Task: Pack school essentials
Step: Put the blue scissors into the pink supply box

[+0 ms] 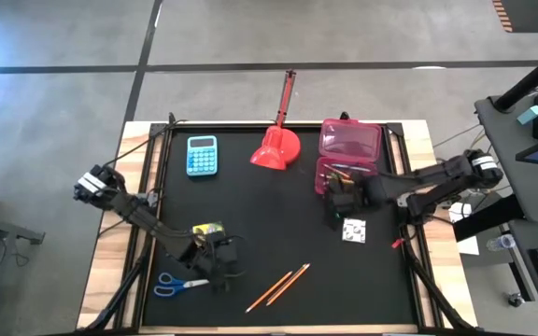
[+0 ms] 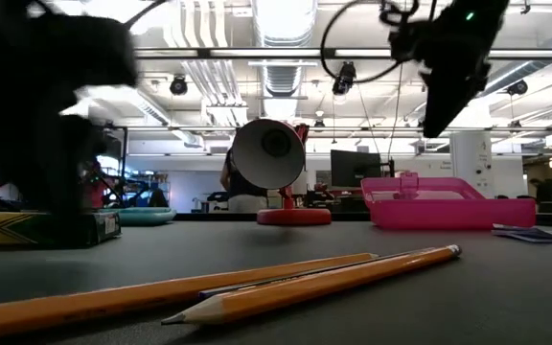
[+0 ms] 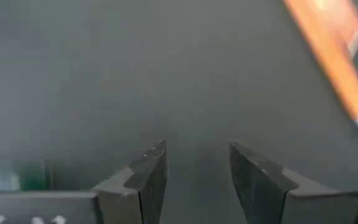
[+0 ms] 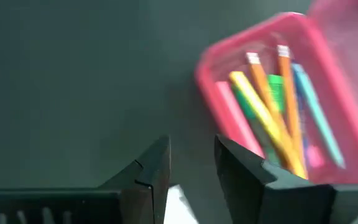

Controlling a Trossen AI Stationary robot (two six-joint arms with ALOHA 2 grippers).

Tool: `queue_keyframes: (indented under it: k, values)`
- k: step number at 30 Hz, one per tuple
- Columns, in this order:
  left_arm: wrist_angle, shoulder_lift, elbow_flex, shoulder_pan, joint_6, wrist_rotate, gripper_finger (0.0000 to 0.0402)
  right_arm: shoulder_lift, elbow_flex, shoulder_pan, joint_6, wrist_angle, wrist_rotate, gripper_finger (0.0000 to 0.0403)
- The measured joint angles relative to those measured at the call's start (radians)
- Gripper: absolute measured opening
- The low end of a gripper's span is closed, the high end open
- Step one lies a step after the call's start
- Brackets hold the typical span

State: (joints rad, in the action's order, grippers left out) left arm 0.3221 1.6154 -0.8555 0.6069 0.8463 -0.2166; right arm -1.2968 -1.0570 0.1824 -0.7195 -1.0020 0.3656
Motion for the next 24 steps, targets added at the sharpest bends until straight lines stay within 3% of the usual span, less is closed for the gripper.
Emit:
queue_keyframes:
  k: [4,10,17,24]
  values:
    - [0.162,0.0,0.0,0.058,0.163,0.114,0.0153,-0.008,0.005,0.111,-0.07,0.057,0.015,0.012]
    - [0.224,-0.017,-0.001,0.157,0.304,0.206,0.0153,-0.041,0.004,0.22,-0.137,0.103,0.027,0.0128]
    - [0.279,-0.044,-0.001,0.225,0.387,0.228,0.0153,-0.05,0.003,0.259,-0.205,0.102,0.029,0.0129]
    - [0.274,-0.045,-0.002,0.253,0.379,0.34,0.0153,-0.05,0.004,0.258,-0.197,0.103,0.028,0.0121]
